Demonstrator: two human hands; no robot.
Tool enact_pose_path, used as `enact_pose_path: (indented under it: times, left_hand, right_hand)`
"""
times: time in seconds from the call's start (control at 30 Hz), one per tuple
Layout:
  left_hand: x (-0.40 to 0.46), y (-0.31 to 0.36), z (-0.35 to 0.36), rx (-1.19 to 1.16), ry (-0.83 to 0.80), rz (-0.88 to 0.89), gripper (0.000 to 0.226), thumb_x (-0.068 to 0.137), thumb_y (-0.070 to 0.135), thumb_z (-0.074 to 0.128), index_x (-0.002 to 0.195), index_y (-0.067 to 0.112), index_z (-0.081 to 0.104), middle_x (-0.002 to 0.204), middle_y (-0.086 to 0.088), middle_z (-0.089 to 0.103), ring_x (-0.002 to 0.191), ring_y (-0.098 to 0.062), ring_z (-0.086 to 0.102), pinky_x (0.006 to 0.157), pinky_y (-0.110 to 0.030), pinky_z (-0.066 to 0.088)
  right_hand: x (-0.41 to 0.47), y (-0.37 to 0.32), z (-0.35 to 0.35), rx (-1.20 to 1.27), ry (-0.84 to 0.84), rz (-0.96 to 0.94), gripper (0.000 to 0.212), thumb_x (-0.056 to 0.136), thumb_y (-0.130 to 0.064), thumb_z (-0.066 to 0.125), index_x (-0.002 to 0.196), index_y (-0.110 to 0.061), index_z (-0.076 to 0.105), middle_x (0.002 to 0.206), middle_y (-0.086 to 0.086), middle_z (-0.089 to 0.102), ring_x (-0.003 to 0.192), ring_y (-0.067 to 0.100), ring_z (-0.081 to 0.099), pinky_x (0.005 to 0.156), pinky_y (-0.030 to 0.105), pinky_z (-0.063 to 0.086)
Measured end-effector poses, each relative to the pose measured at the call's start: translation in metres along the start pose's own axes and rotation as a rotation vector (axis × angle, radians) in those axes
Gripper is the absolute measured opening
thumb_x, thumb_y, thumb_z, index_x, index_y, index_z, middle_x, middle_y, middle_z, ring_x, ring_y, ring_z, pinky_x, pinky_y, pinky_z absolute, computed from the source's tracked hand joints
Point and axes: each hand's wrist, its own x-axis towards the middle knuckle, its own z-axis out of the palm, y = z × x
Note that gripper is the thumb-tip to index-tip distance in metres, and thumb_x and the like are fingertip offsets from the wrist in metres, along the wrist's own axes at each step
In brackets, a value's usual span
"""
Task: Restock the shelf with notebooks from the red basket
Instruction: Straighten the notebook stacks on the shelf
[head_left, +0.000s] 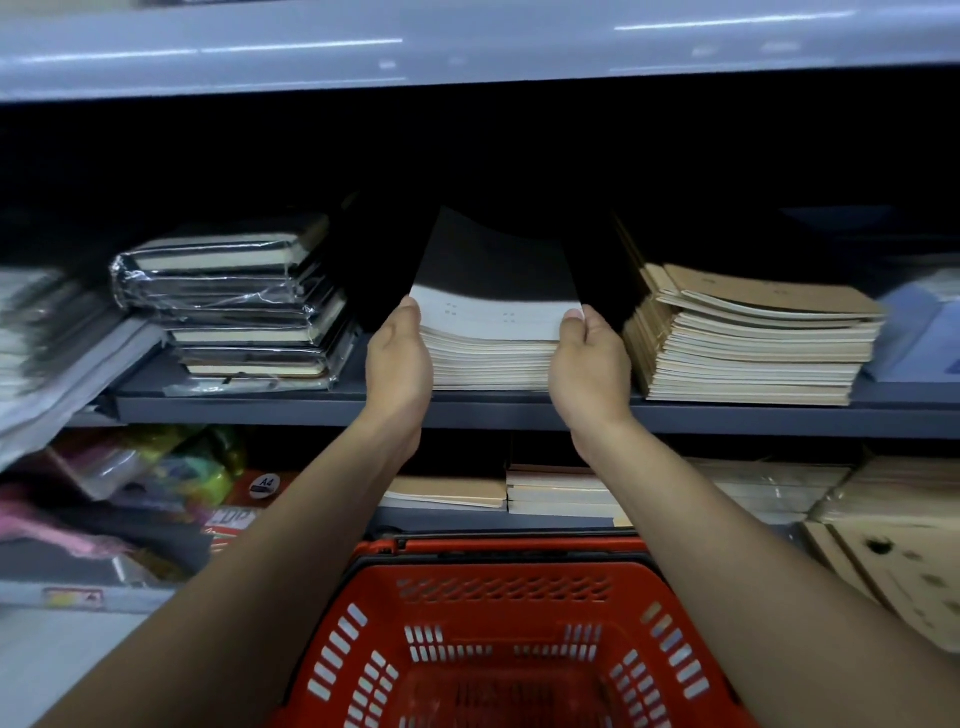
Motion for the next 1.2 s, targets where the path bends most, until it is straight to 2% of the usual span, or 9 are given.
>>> enact_pose_path:
  times: [0.1, 0.2, 0.33, 0.53, 0.67, 0.73, 0.8, 0.93, 1.2]
  left_hand:
    - [-0.001, 0.003, -0.002, 0.000, -0.013, 0.046, 0.053, 0.111, 0.042, 0.036, 0.160, 0.021, 0.035, 0.163, 0.009, 0.036, 0.152, -0.010, 0.028, 0.107, -0.022, 0.020]
    - [-0.001, 0.001, -0.005, 0.066, -0.013, 0.112, 0.051, 0.111, 0.040, 0.036, 0.158, 0.021, 0.039, 0.159, 0.010, 0.042, 0.147, -0.007, 0.035, 0.109, -0.021, 0.023]
    - [-0.004, -0.006, -0.009, 0.148, -0.026, 0.152, 0.046, 0.109, 0.042, 0.040, 0.152, 0.028, 0.046, 0.146, 0.014, 0.053, 0.136, -0.006, 0.045, 0.110, -0.028, 0.031]
    - [-0.022, -0.016, -0.029, 0.236, -0.115, 0.245, 0.043, 0.099, 0.027, 0.055, 0.141, 0.031, 0.056, 0.127, 0.017, 0.069, 0.122, -0.005, 0.062, 0.112, -0.044, 0.045]
    - [-0.039, -0.015, -0.048, 0.248, -0.151, 0.274, 0.051, 0.096, 0.011, 0.059, 0.145, 0.020, 0.055, 0.134, 0.009, 0.068, 0.125, -0.005, 0.062, 0.115, -0.041, 0.045]
    - [-0.047, -0.016, -0.057, 0.285, -0.124, 0.263, 0.047, 0.094, 0.018, 0.062, 0.141, 0.022, 0.059, 0.131, 0.010, 0.069, 0.122, -0.005, 0.063, 0.113, -0.043, 0.046]
    - [-0.056, -0.018, -0.062, 0.299, -0.071, 0.239, 0.041, 0.089, 0.025, 0.063, 0.130, 0.026, 0.065, 0.121, 0.011, 0.071, 0.114, -0.005, 0.066, 0.109, -0.046, 0.049]
    - [-0.074, -0.021, -0.059, 0.294, -0.025, 0.273, 0.029, 0.094, 0.004, 0.063, 0.115, 0.023, 0.067, 0.105, 0.004, 0.070, 0.091, -0.002, 0.066, 0.101, -0.049, 0.053]
    - [-0.103, -0.006, -0.008, 0.306, -0.170, 0.350, 0.031, 0.093, -0.001, 0.060, 0.107, 0.026, 0.067, 0.100, 0.002, 0.068, 0.083, -0.005, 0.063, 0.084, -0.027, 0.049]
  right_hand:
    - [-0.001, 0.002, -0.002, -0.006, 0.005, -0.036, 0.051, 0.112, -0.040, 0.037, 0.156, -0.016, 0.046, 0.141, -0.002, 0.064, 0.135, 0.019, 0.055, 0.112, 0.030, 0.039]
    - [-0.007, 0.005, -0.004, -0.046, 0.028, -0.068, 0.050, 0.111, -0.040, 0.039, 0.154, -0.017, 0.049, 0.096, -0.012, 0.069, 0.097, 0.007, 0.065, 0.095, 0.031, 0.047]
    - [-0.018, 0.004, -0.008, -0.080, 0.005, -0.095, 0.067, 0.101, -0.054, 0.036, 0.156, -0.018, 0.045, 0.125, 0.013, 0.071, 0.118, 0.028, 0.065, 0.105, 0.048, 0.051]
    - [-0.035, 0.000, -0.026, -0.247, -0.068, -0.152, 0.061, 0.102, -0.040, 0.049, 0.157, -0.015, 0.042, 0.144, 0.007, 0.061, 0.131, 0.028, 0.058, 0.109, 0.045, 0.050]
    - [-0.045, -0.003, -0.041, -0.323, -0.127, -0.209, 0.050, 0.093, -0.033, 0.050, 0.142, -0.023, 0.054, 0.126, -0.002, 0.067, 0.108, 0.024, 0.066, 0.091, 0.041, 0.058]
    - [-0.047, -0.002, -0.049, -0.357, -0.148, -0.234, 0.042, 0.093, -0.030, 0.051, 0.134, -0.024, 0.059, 0.118, -0.004, 0.069, 0.104, 0.022, 0.066, 0.084, 0.035, 0.055]
    - [-0.049, -0.002, -0.060, -0.378, -0.153, -0.240, 0.041, 0.094, -0.031, 0.052, 0.133, -0.022, 0.062, 0.119, -0.004, 0.069, 0.107, 0.019, 0.066, 0.085, 0.034, 0.054]
    - [-0.051, -0.001, -0.086, -0.392, -0.151, -0.234, 0.040, 0.099, -0.029, 0.060, 0.137, -0.017, 0.062, 0.123, -0.005, 0.069, 0.110, 0.017, 0.066, 0.096, 0.040, 0.056]
    - [-0.044, 0.001, -0.150, -0.370, -0.054, -0.211, 0.025, 0.097, -0.026, 0.061, 0.120, -0.020, 0.070, 0.104, -0.009, 0.071, 0.097, 0.013, 0.067, 0.091, 0.039, 0.057]
